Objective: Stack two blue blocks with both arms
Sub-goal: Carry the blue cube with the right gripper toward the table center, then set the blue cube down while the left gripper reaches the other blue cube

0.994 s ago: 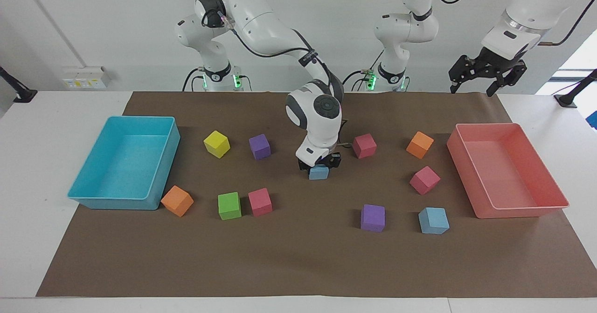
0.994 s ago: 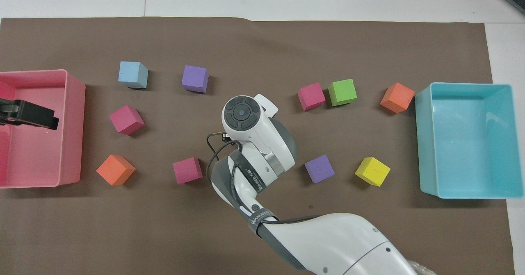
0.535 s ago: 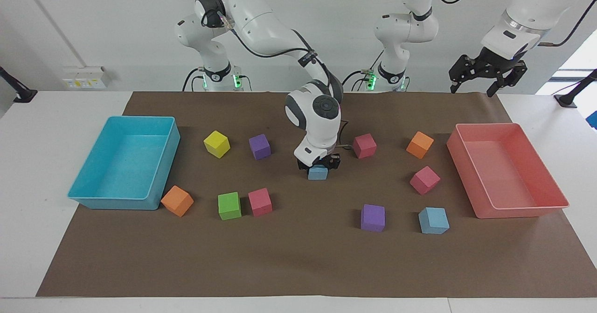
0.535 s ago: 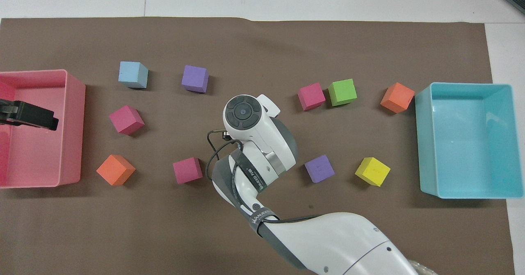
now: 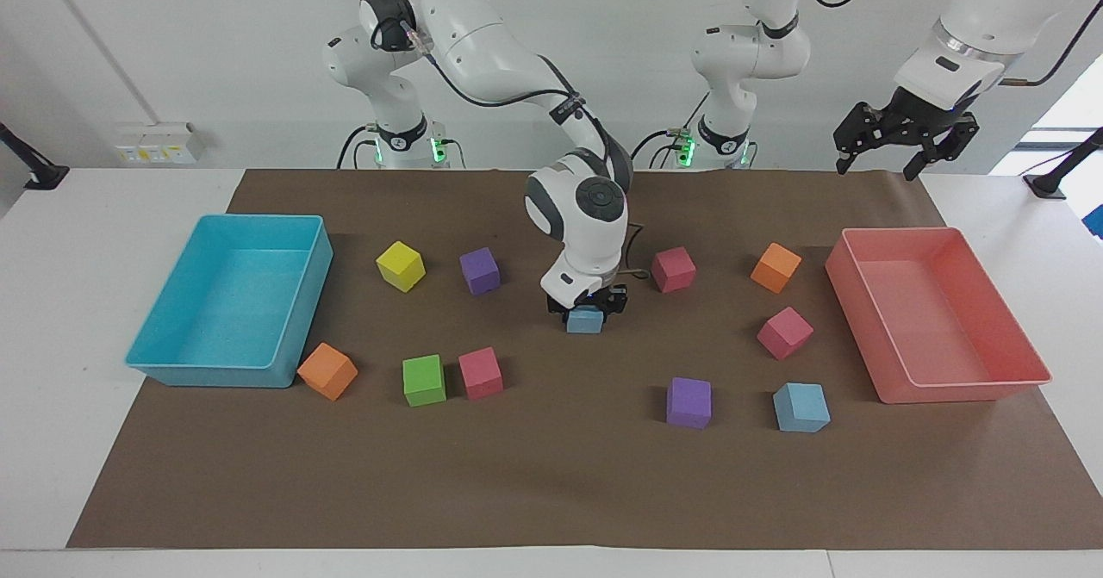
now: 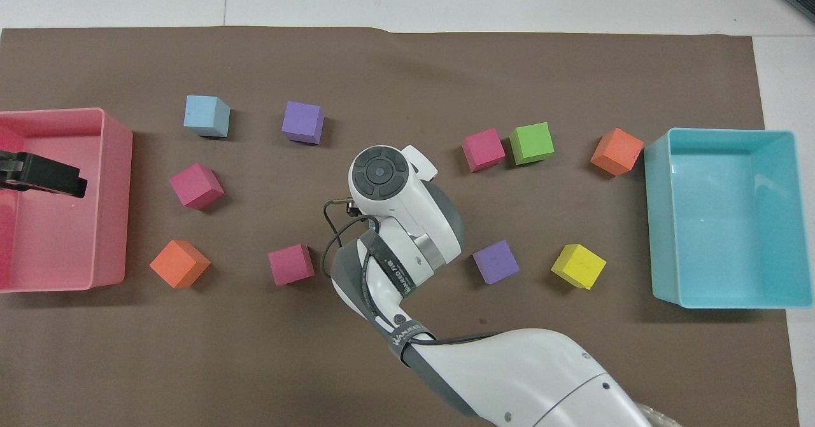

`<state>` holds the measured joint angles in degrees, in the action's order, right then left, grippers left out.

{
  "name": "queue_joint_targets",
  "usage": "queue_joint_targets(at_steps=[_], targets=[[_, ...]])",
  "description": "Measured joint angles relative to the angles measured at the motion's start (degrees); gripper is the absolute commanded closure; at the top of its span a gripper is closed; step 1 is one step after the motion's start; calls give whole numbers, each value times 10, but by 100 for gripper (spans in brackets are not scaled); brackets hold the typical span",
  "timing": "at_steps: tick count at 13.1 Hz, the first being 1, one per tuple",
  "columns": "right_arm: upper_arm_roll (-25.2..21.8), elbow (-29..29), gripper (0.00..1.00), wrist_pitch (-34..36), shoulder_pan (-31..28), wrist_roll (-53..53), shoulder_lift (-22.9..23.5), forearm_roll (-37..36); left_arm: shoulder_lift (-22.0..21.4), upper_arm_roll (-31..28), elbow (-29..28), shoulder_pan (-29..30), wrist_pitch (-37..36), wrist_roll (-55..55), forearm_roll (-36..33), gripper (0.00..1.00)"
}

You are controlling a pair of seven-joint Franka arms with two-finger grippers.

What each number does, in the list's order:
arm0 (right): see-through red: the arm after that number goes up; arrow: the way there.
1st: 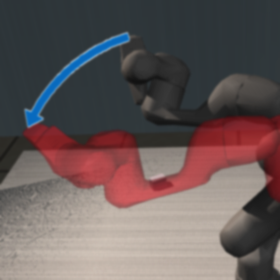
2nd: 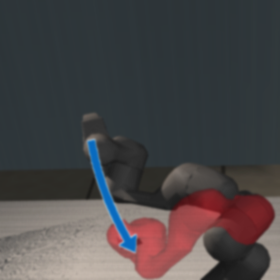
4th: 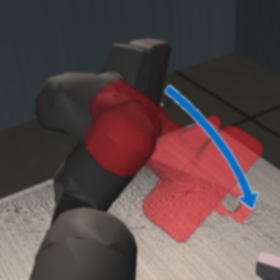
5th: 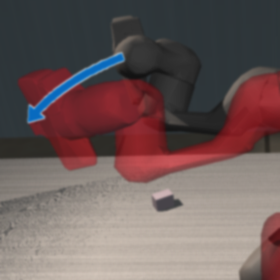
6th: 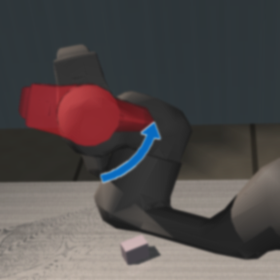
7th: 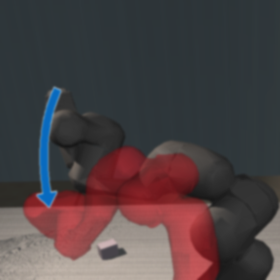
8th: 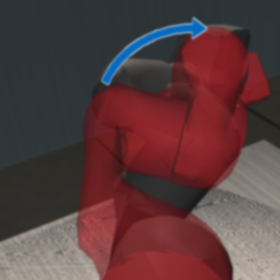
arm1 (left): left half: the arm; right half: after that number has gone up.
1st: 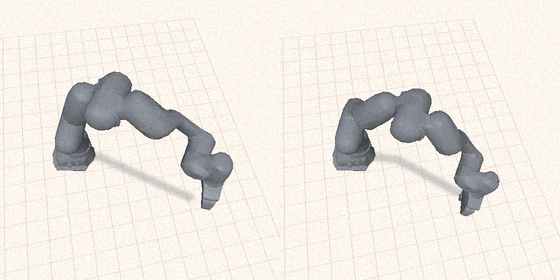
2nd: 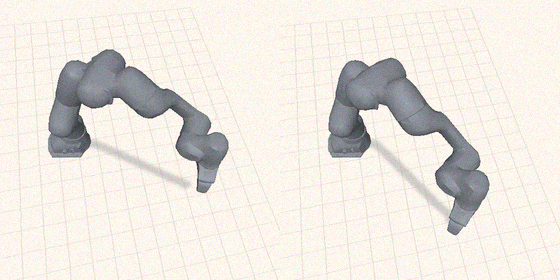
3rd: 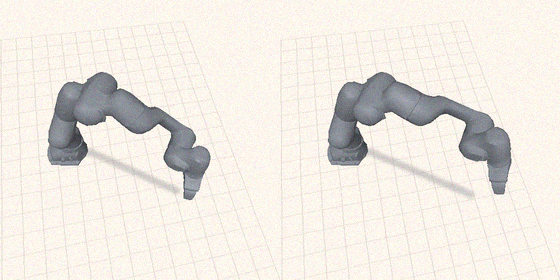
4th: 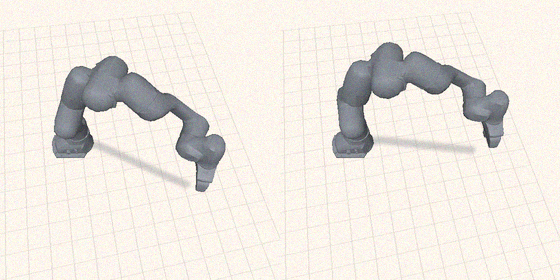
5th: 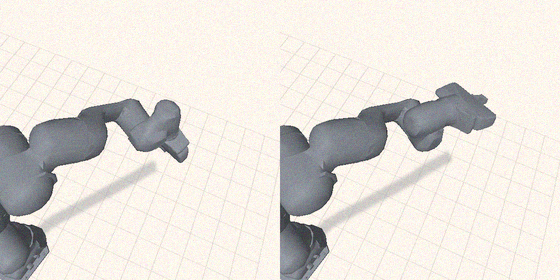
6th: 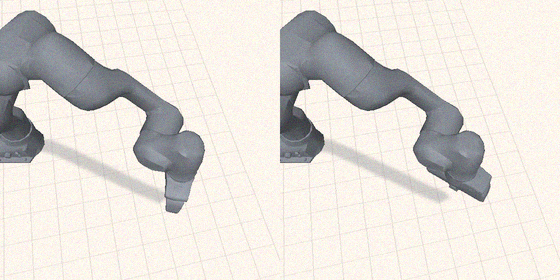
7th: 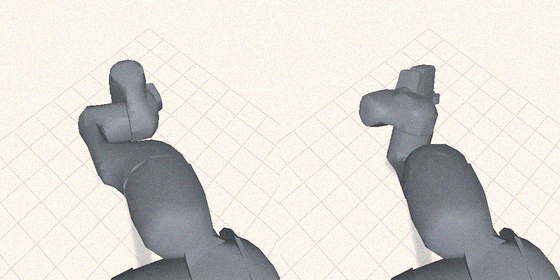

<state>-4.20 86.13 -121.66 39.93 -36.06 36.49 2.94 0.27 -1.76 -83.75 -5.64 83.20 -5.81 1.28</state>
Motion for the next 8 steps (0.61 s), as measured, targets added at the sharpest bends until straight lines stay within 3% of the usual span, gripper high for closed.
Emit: queue_joint_targets(at_steps=[4,8], targets=[[-4,-1,0,1,-6,4,-29,-2,20,2,-8,0,55,0,0,0],[-5,2,0,8,-18,7,-60,-3,79,4,-14,0,143,0,0,0]])
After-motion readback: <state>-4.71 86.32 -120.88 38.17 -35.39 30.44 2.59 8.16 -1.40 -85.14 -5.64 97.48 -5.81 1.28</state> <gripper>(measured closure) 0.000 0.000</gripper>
